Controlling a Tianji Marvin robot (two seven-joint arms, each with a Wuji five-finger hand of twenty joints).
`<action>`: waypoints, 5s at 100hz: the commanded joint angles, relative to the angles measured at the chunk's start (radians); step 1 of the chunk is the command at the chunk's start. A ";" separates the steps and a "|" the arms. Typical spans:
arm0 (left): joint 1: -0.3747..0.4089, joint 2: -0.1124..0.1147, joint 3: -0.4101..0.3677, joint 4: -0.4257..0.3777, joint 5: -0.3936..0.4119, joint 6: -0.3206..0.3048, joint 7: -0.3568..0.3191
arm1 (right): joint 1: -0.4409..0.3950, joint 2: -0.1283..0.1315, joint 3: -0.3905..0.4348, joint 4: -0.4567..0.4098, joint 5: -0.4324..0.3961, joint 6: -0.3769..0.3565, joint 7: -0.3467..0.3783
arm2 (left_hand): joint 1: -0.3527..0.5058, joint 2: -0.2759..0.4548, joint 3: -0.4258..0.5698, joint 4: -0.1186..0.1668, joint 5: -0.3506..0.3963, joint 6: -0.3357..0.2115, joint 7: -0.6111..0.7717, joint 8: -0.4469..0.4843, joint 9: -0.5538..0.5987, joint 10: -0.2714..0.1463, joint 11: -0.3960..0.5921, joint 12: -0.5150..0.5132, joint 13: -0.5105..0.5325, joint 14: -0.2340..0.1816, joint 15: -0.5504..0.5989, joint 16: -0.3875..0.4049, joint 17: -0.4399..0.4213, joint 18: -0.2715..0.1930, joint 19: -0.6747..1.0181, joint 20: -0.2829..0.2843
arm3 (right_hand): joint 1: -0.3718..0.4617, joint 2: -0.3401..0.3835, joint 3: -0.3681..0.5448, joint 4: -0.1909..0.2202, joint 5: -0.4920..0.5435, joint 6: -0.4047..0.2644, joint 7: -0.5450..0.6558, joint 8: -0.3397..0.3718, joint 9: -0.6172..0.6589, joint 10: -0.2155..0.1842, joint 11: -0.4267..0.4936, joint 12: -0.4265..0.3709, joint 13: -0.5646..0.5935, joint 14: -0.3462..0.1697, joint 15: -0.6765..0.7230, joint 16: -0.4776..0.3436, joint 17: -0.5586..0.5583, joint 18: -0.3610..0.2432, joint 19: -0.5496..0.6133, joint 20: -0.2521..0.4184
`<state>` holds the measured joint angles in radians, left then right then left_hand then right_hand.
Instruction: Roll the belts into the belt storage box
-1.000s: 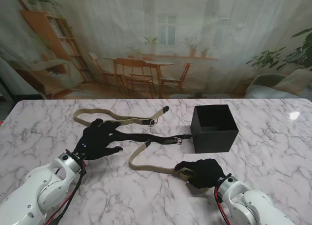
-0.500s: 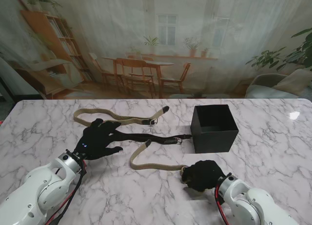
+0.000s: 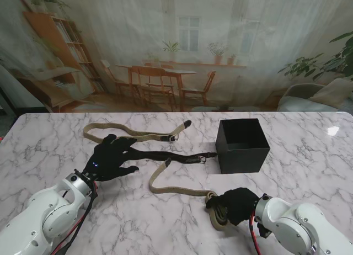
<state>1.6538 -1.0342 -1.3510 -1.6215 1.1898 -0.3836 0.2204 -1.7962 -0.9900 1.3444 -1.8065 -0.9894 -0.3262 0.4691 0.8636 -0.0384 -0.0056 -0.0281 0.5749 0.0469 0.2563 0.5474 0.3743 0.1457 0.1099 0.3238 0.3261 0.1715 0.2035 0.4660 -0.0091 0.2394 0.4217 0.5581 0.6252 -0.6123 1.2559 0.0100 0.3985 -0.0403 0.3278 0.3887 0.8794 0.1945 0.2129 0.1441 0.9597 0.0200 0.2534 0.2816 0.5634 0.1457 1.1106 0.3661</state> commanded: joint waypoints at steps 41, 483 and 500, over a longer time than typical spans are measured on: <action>-0.002 -0.001 0.004 0.004 0.004 0.002 -0.009 | 0.011 -0.006 -0.061 0.068 -0.189 0.009 -0.192 | 0.006 0.040 -0.022 0.013 -0.012 0.018 -0.002 -0.006 -0.038 0.012 -0.017 -0.010 -0.015 0.012 -0.027 -0.001 -0.018 0.030 -0.037 -0.012 | 0.053 0.004 -0.185 -0.108 0.111 -0.080 0.238 0.138 0.026 -0.262 0.032 0.038 0.038 -0.033 0.035 0.027 0.024 -0.045 0.031 -0.012; -0.018 -0.002 0.019 0.023 -0.003 -0.005 0.006 | 0.018 -0.017 -0.082 0.139 -0.061 -0.056 -0.291 | 0.004 0.044 -0.021 0.014 -0.028 0.020 -0.009 -0.012 -0.042 0.007 -0.012 -0.008 -0.001 0.009 -0.020 0.007 -0.018 0.032 -0.040 -0.011 | -0.268 0.058 -0.290 -0.061 0.018 0.132 0.092 -0.055 0.083 -0.162 0.481 0.432 0.029 0.080 0.129 0.203 -0.171 0.215 -0.048 0.113; -0.017 -0.002 0.019 0.023 -0.003 -0.004 0.005 | 0.014 -0.010 -0.077 0.115 -0.122 -0.065 -0.267 | 0.005 0.045 -0.021 0.014 -0.027 0.021 -0.009 -0.011 -0.042 0.007 -0.012 -0.008 0.000 0.010 -0.020 0.007 -0.018 0.032 -0.040 -0.011 | -0.117 -0.131 0.020 -0.097 0.039 0.114 0.108 0.036 0.019 -0.168 0.494 0.592 0.001 0.063 0.152 0.237 -0.166 0.179 -0.052 0.111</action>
<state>1.6366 -1.0341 -1.3343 -1.6010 1.1888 -0.3865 0.2400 -1.7676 -1.0071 1.2721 -1.7025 -1.0933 -0.3942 0.1986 0.8624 -0.0384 -0.0056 -0.0281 0.5749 0.0469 0.2563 0.5474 0.3743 0.1457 0.1100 0.3238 0.3261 0.1716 0.2035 0.4659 -0.0092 0.2396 0.4099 0.5581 0.4374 -0.6576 1.1669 -0.0561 0.4111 0.0113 0.3637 0.3557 0.9727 0.0887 0.7150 0.6660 0.9862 0.0736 0.4557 0.5276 0.4046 0.3497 1.0638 0.4675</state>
